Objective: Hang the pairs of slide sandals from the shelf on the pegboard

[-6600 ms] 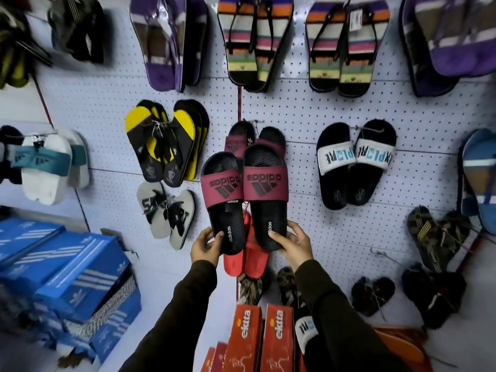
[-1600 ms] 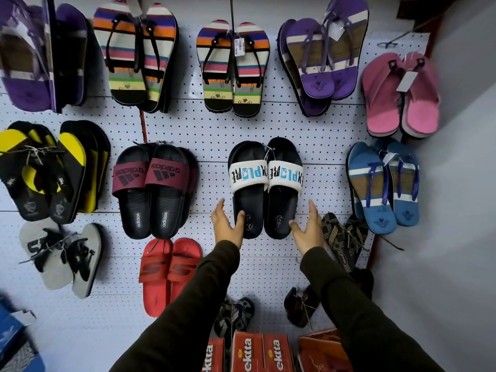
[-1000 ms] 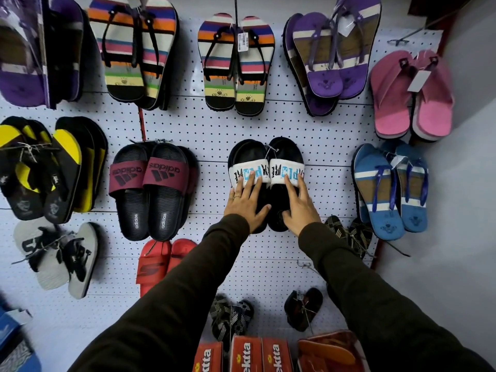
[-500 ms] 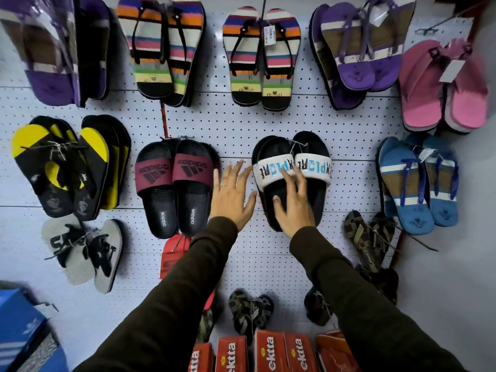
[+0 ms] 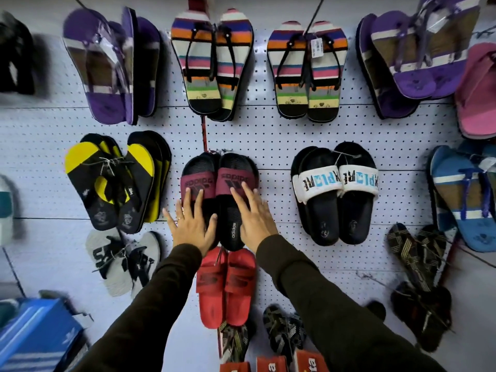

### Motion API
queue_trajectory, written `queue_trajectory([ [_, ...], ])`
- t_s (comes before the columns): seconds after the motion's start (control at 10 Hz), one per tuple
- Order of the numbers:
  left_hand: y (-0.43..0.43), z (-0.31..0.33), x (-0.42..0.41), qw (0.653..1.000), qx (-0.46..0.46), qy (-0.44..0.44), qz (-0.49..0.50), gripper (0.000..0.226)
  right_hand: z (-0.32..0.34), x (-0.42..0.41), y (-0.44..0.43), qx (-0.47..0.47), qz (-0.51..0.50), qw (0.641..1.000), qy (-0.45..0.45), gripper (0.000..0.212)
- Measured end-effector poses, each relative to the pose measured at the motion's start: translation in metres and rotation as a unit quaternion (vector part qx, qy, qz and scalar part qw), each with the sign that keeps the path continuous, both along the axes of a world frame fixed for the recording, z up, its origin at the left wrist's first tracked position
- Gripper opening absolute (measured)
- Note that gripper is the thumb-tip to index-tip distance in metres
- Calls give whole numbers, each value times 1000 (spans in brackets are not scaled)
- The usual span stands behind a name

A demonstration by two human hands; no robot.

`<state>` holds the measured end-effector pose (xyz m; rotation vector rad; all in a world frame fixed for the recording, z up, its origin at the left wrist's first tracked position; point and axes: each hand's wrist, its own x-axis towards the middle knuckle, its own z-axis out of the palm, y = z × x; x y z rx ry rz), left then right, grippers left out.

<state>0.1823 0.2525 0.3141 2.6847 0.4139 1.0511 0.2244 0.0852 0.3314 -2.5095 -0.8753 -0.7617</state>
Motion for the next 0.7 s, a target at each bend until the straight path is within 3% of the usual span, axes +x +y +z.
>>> queue_trajectory([
  [0.2, 6, 5, 13, 996, -12, 64, -54, 73, -10, 9, 10, 34, -8, 999, 33, 95],
  [0.5, 6, 10, 6, 995, -7, 74, -65, 76, -1, 3, 1, 13, -12, 998, 54, 93],
  [0.6, -2, 18, -5, 998, -34, 29, -54, 76, 20, -15, -20, 55, 30, 996, 66, 85],
  [0.7, -22, 28, -8, 997, -6, -53, -55, 76, 54, -32, -69, 207, 46, 977, 38, 70],
])
